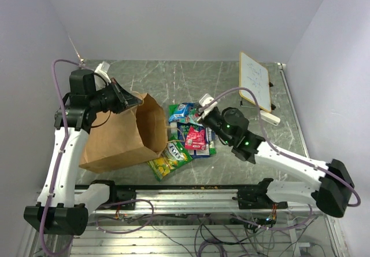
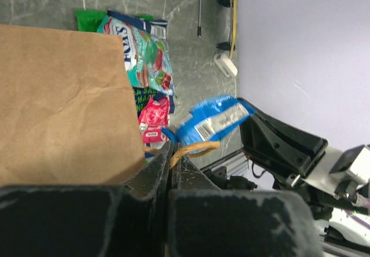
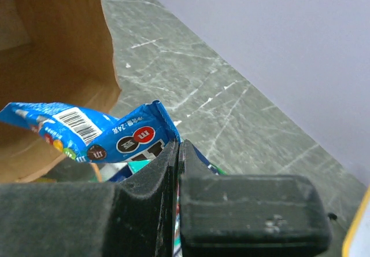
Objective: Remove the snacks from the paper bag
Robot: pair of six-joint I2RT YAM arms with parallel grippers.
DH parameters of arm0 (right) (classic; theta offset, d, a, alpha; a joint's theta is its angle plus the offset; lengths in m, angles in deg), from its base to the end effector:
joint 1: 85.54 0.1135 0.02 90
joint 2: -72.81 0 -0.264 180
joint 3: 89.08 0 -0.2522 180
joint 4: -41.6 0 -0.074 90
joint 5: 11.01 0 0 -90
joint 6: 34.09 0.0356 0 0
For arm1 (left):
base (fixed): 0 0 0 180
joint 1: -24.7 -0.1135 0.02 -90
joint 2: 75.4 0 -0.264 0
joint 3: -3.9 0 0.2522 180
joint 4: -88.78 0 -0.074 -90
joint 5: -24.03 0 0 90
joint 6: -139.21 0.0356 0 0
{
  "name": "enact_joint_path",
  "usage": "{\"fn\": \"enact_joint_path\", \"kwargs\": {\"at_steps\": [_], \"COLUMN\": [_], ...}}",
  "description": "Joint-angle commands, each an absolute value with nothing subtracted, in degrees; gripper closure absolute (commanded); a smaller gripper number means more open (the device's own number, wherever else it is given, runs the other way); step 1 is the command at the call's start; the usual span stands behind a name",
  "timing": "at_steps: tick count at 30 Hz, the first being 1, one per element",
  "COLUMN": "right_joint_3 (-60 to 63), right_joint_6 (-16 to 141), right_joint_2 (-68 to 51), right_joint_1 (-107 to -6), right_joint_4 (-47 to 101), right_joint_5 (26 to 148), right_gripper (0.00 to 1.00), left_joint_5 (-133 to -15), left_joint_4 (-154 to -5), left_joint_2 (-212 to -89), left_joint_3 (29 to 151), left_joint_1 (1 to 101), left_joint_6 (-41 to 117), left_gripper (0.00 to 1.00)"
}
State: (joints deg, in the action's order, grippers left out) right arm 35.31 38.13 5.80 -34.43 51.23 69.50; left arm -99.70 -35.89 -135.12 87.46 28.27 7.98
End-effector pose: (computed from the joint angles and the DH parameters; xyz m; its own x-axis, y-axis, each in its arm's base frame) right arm 0.1761 0.2089 0.3033 0.1844 -0.2512 -0.9502 -0.6384 0.7045 -0.3101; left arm 0.2043 -0.0326 0.3893 -0.7377 -0.5032 -0.4501 0.0508 0.6235 -0.7802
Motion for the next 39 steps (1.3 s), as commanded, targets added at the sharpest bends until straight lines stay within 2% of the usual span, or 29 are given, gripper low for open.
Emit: {"fn": "enact_joint_path", "kwargs": {"at_steps": [1,7,12,16,24,35,39], "right_joint_3": [32.8,35.2,37.3,37.9,39.5,43.3,46.9], "right_joint_6": [40.3,42.4,45.6,47.0,48.8,50.7,53.3], "right_joint_2": [11.8,19.6,22.3,21.9,18.0,15.6,15.7], "right_joint_1": [-34.8,-34.8,-34.8,-34.8,-34.8,-35.1,-35.2], "right_joint_4": [36.6,27.4,24.5,24.4,26.3,27.0,29.3], "right_joint_5": [64.4,59.8,61.0,64.9,74.2,76.3,75.0], "right_gripper": [1.0,1.0,1.0,1.0,1.0,1.0,1.0], "left_joint_5": [-96.7,-97.1,-98.5,-94.5,-79.1,-74.0,-75.6], "left_joint_4": [-39.9,-49.4,-55.8,-51.2,-40.7,-32.3,-31.3], "left_joint_2": [-136.9,-142.1,-146.6,-145.7,-140.3,-143.0,-144.6], "left_joint_3": [92.0,97.2,104.9,106.1,91.5,97.7,100.1], "left_joint_1": [28.1,28.0,28.0,28.0,23.7,22.2,22.2], "left_joint_6": [5.8,-0.6,-4.4,-0.3,5.7,12.2,12.4], "left_gripper": [0.93,0.93,0.93,0.93,0.93,0.93,0.86]}}
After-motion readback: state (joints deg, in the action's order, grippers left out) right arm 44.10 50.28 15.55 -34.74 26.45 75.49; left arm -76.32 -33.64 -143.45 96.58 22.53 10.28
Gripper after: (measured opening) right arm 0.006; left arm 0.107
